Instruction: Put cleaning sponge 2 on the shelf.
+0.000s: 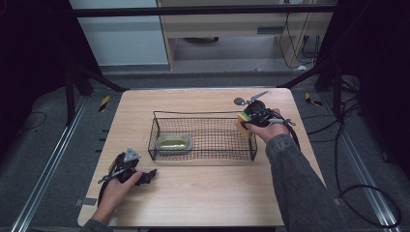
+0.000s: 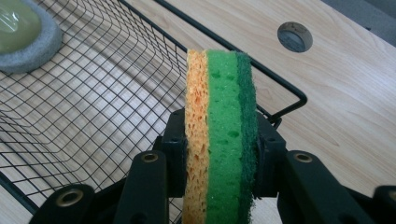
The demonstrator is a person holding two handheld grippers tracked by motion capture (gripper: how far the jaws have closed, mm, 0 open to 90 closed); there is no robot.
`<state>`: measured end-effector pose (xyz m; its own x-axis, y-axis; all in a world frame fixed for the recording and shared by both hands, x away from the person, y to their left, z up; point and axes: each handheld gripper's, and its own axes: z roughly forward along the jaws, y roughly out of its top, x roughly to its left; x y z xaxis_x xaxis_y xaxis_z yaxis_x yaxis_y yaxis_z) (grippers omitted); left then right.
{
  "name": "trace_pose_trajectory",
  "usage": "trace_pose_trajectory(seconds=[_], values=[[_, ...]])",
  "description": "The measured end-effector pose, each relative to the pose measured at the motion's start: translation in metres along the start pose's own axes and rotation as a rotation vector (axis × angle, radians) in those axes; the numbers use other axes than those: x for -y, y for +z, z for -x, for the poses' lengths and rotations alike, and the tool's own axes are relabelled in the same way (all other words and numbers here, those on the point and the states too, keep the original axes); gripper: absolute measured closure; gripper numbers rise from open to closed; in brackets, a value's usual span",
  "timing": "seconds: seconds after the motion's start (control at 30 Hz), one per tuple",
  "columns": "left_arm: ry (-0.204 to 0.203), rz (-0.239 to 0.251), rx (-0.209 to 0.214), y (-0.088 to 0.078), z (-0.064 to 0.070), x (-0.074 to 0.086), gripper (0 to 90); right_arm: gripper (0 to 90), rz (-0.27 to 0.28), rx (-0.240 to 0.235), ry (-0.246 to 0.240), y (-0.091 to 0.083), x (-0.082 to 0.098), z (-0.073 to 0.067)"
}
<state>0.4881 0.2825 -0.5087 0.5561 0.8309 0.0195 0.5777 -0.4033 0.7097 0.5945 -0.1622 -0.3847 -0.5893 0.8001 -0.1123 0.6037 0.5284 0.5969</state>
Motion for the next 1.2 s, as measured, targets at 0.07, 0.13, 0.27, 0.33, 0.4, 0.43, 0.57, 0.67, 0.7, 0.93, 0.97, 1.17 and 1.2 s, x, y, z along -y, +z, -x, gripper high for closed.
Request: trace_pose_trajectory(seconds=[0.07, 0.13, 0.27, 0.33, 0.4, 0.43, 0.57, 0.67, 0.7, 0.93, 0.97, 1.17, 1.2], values=[[0.0, 0.0, 0.0, 0.0, 0.0, 0.0, 0.0, 64.7, -0.008, -0.002, 0.0, 0.003, 0.001, -0.001], [0.0, 0.0, 0.0, 0.0, 0.0, 0.0, 0.0, 64.7, -0.014, -0.001, 0.002, 0.007, 0.002, -0.002], [0.0, 0.0, 0.0, 0.0, 0.0, 0.0, 0.0, 64.6, -0.036, 0.002, -0.001, 0.016, 0.005, -0.004], [0.0, 0.0, 0.0, 0.0, 0.0, 0.0, 0.0, 64.6, -0.043, 0.001, 0.001, 0.02, 0.007, -0.006], [0.0, 0.0, 0.0, 0.0, 0.0, 0.0, 0.0, 64.6, -0.049, 0.001, -0.002, 0.023, 0.007, -0.007], [0.0, 0.0, 0.0, 0.0, 0.0, 0.0, 0.0, 64.5, -0.053, 0.004, -0.005, 0.024, 0.007, -0.008], [0.0, 0.0, 0.0, 0.0, 0.0, 0.0, 0.0, 64.5, -0.06, 0.008, -0.008, 0.028, 0.008, -0.009], [0.0, 0.0, 0.0, 0.0, 0.0, 0.0, 0.0, 64.4, -0.068, 0.019, -0.009, 0.03, 0.009, -0.009], [0.0, 0.0, 0.0, 0.0, 0.0, 0.0, 0.0, 64.4, -0.067, 0.02, -0.011, 0.031, 0.009, -0.008], [0.0, 0.0, 0.001, 0.0, 0.0, 0.0, 0.0, 64.3, -0.067, 0.021, -0.013, 0.033, 0.009, -0.009], [0.0, 0.0, 0.001, 0.0, 0.0, 0.0, 0.0, 64.1, -0.069, 0.023, -0.011, 0.033, 0.008, -0.01], [0.0, 0.0, 0.001, 0.0, 0.0, 0.0, 0.0, 63.5, -0.07, 0.025, -0.017, 0.033, 0.008, -0.012], [0.0, 0.0, 0.001, 0.0, 0.0, 0.0, 0.0, 63.5, -0.07, 0.025, -0.017, 0.033, 0.008, -0.012]])
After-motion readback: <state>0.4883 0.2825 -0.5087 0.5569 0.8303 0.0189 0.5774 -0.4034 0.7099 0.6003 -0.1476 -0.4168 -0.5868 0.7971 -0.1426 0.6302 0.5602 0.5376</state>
